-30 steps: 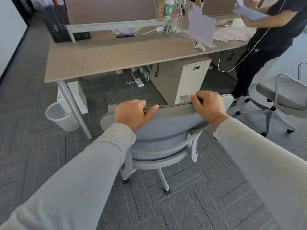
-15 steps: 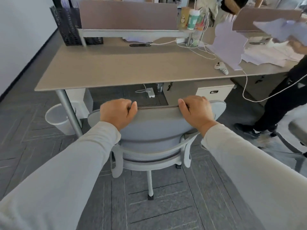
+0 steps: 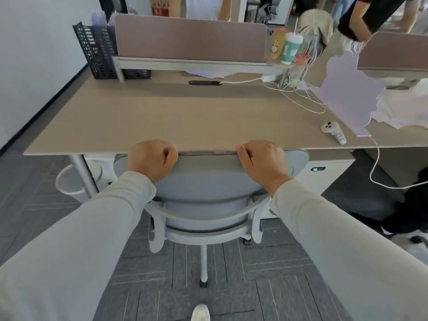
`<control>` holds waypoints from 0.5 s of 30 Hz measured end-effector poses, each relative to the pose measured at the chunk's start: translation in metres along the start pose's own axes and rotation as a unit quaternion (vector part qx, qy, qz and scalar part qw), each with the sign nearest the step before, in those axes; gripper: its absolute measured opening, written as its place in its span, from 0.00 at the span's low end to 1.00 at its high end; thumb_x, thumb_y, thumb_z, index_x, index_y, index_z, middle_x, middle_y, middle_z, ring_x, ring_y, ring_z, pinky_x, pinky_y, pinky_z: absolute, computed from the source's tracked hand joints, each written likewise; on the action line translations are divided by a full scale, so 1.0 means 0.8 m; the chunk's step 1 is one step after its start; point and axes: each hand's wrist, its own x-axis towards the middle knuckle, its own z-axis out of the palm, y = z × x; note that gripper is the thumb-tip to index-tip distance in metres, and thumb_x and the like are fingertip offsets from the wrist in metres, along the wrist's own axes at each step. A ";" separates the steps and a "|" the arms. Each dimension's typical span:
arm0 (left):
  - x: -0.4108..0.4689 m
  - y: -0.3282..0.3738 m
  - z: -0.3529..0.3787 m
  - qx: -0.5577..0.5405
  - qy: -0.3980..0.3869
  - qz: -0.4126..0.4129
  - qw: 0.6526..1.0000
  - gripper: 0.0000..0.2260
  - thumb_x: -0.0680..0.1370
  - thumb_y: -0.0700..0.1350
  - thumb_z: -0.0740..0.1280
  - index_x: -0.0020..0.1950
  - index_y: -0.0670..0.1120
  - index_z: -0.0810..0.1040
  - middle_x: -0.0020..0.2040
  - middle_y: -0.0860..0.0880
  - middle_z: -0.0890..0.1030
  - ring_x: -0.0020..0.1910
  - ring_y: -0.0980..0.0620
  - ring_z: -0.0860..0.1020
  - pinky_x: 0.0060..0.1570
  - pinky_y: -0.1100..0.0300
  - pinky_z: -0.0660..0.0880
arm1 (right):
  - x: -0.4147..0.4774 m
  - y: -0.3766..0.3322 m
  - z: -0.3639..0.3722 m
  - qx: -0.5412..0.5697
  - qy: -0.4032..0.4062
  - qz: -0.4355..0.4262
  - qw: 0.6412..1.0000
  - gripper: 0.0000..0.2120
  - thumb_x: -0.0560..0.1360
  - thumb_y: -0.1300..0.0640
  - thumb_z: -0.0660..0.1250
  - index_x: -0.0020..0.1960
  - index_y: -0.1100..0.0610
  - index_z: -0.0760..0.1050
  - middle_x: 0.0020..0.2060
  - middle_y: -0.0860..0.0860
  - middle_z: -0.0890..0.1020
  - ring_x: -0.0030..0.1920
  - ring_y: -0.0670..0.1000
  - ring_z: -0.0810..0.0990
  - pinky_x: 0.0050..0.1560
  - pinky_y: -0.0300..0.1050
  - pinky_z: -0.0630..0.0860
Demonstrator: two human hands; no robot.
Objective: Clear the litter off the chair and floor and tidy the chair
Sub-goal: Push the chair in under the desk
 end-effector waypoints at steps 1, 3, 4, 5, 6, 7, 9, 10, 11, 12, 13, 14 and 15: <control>0.018 -0.005 0.008 0.000 0.001 0.004 1.000 0.17 0.68 0.54 0.45 0.27 0.45 0.64 0.25 0.47 0.66 0.26 0.46 0.62 0.25 0.63 0.50 | 0.016 0.006 0.008 -0.001 0.006 0.002 1.000 0.20 0.74 0.48 0.53 0.26 0.55 0.62 0.23 0.49 0.66 0.26 0.54 0.65 0.30 0.42 0.52; 0.049 -0.015 0.021 -0.004 0.000 0.009 1.000 0.16 0.67 0.53 0.46 0.27 0.45 0.64 0.25 0.48 0.65 0.26 0.47 0.62 0.25 0.63 0.49 | 0.044 0.017 0.024 -0.002 0.013 0.004 1.000 0.20 0.74 0.47 0.51 0.25 0.54 0.62 0.23 0.49 0.66 0.26 0.54 0.65 0.30 0.42 0.52; 0.062 -0.019 0.028 -0.007 -0.001 0.011 1.000 0.16 0.68 0.53 0.46 0.26 0.46 0.64 0.24 0.49 0.65 0.25 0.47 0.62 0.25 0.63 0.50 | 0.057 0.022 0.032 0.000 0.017 0.001 1.000 0.21 0.74 0.47 0.50 0.25 0.54 0.62 0.23 0.49 0.66 0.25 0.54 0.65 0.31 0.41 0.53; 0.076 -0.024 0.034 -0.011 -0.004 0.014 1.000 0.15 0.68 0.53 0.47 0.26 0.46 0.63 0.24 0.50 0.64 0.25 0.47 0.61 0.25 0.64 0.50 | 0.070 0.028 0.040 0.005 0.020 -0.001 1.000 0.21 0.73 0.47 0.50 0.25 0.54 0.63 0.23 0.49 0.66 0.25 0.54 0.65 0.31 0.41 0.55; 0.085 -0.025 0.039 -0.016 -0.002 0.020 1.000 0.14 0.69 0.52 0.48 0.26 0.47 0.61 0.24 0.50 0.63 0.24 0.47 0.61 0.25 0.65 0.50 | 0.078 0.033 0.045 0.010 0.025 -0.004 1.000 0.21 0.73 0.48 0.50 0.24 0.55 0.64 0.22 0.50 0.66 0.24 0.55 0.65 0.31 0.42 0.56; 0.095 -0.027 0.044 -0.018 0.000 0.025 1.000 0.14 0.69 0.52 0.48 0.26 0.48 0.60 0.23 0.51 0.62 0.24 0.48 0.61 0.25 0.65 0.50 | 0.088 0.038 0.050 0.013 0.031 -0.005 0.999 0.22 0.73 0.49 0.50 0.24 0.57 0.65 0.21 0.51 0.67 0.24 0.55 0.66 0.31 0.42 0.57; 0.114 -0.028 0.051 -0.027 0.004 0.026 0.999 0.13 0.70 0.50 0.50 0.26 0.48 0.60 0.23 0.51 0.62 0.23 0.48 0.61 0.25 0.67 0.50 | 0.106 0.048 0.059 0.019 0.038 -0.007 0.999 0.23 0.73 0.50 0.51 0.24 0.59 0.68 0.21 0.54 0.70 0.23 0.56 0.68 0.30 0.42 0.59; 0.123 -0.029 0.055 -0.032 0.003 0.022 0.999 0.13 0.70 0.50 0.50 0.26 0.48 0.61 0.23 0.51 0.62 0.23 0.48 0.61 0.25 0.67 0.50 | 0.115 0.053 0.063 0.022 0.039 -0.008 0.999 0.23 0.73 0.50 0.52 0.24 0.60 0.68 0.21 0.55 0.70 0.23 0.56 0.67 0.30 0.42 0.59; 0.131 -0.031 0.058 -0.034 0.002 0.019 0.999 0.13 0.70 0.49 0.51 0.26 0.48 0.61 0.23 0.51 0.63 0.23 0.48 0.61 0.25 0.67 0.50 | 0.123 0.057 0.067 0.026 0.042 -0.009 0.999 0.22 0.73 0.51 0.52 0.23 0.60 0.68 0.20 0.54 0.70 0.23 0.55 0.66 0.30 0.42 0.60; 0.138 -0.032 0.061 -0.035 0.002 0.017 0.999 0.13 0.70 0.49 0.51 0.25 0.48 0.61 0.23 0.50 0.63 0.23 0.48 0.61 0.25 0.66 0.51 | 0.131 0.060 0.070 0.028 0.045 -0.010 0.999 0.22 0.73 0.51 0.52 0.23 0.59 0.68 0.20 0.54 0.70 0.23 0.55 0.65 0.30 0.42 0.60; 0.144 -0.034 0.064 -0.033 0.003 0.016 0.999 0.13 0.70 0.49 0.51 0.25 0.48 0.61 0.23 0.50 0.63 0.23 0.48 0.61 0.25 0.66 0.52 | 0.137 0.063 0.073 0.027 0.049 -0.010 0.998 0.22 0.72 0.51 0.52 0.23 0.59 0.67 0.20 0.54 0.69 0.23 0.55 0.65 0.29 0.42 0.60; 0.150 -0.036 0.067 -0.031 0.005 0.015 0.999 0.14 0.70 0.49 0.51 0.25 0.47 0.61 0.23 0.50 0.63 0.23 0.48 0.61 0.25 0.65 0.53 | 0.142 0.066 0.077 0.026 0.055 -0.010 0.998 0.22 0.72 0.52 0.53 0.23 0.59 0.67 0.20 0.54 0.70 0.22 0.56 0.66 0.29 0.42 0.60; 0.155 -0.038 0.070 -0.029 0.006 0.014 0.999 0.14 0.70 0.49 0.51 0.25 0.47 0.62 0.23 0.50 0.63 0.23 0.48 0.62 0.25 0.64 0.53 | 0.147 0.069 0.080 0.025 0.061 -0.011 0.998 0.21 0.72 0.52 0.53 0.23 0.59 0.67 0.20 0.54 0.70 0.22 0.56 0.67 0.29 0.41 0.60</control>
